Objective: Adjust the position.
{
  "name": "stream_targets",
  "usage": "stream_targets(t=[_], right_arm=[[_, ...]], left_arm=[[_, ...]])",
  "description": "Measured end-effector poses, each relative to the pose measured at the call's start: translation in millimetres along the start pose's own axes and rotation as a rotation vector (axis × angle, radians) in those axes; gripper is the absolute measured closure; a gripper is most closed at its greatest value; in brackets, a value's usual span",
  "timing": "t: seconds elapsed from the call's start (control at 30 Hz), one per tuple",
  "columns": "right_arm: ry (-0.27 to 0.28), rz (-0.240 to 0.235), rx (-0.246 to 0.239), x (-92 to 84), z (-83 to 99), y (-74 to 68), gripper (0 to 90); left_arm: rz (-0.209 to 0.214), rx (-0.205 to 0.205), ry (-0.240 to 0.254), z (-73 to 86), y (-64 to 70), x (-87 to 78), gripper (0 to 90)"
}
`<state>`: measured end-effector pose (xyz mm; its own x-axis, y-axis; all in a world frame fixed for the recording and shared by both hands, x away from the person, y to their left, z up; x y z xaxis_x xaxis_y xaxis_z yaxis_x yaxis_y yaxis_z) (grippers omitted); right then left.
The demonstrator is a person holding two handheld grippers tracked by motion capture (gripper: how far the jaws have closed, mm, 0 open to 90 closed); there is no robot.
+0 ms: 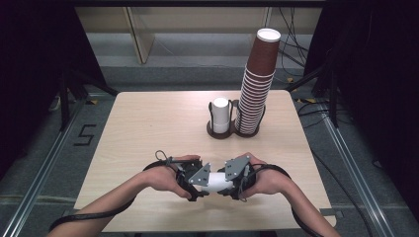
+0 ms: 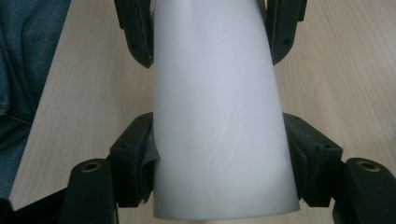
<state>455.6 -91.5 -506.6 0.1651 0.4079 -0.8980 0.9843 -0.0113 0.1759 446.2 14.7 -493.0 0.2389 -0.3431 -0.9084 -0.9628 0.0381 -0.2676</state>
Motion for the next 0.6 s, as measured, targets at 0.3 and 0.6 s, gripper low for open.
stream_targets(t=[0.3, 0.6], right_arm=[[0.037, 0.031, 0.006, -5.1, 1.7, 3.3, 34.9], [0.128, 0.068, 0.08, -15.5, 11.5, 9.3, 34.8]], left_arm=[[-0.027, -0.021, 0.01, -1.3, -7.7, -1.6, 13.6], [-0.064, -0.097, 0.086, 9.2, -11.0, -8.8, 10.6]])
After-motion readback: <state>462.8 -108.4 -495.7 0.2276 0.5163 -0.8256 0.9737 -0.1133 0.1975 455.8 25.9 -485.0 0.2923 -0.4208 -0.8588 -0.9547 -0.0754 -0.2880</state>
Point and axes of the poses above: each handheld gripper's, and its own axes: x roughly forward along the jaws, z roughly out of its underside, y roughly to its right, the point moved 8 cm from there along x, roughly forward along the jaws, and after that the axes turned 15 degrees about -y, right-handed, at the moved point
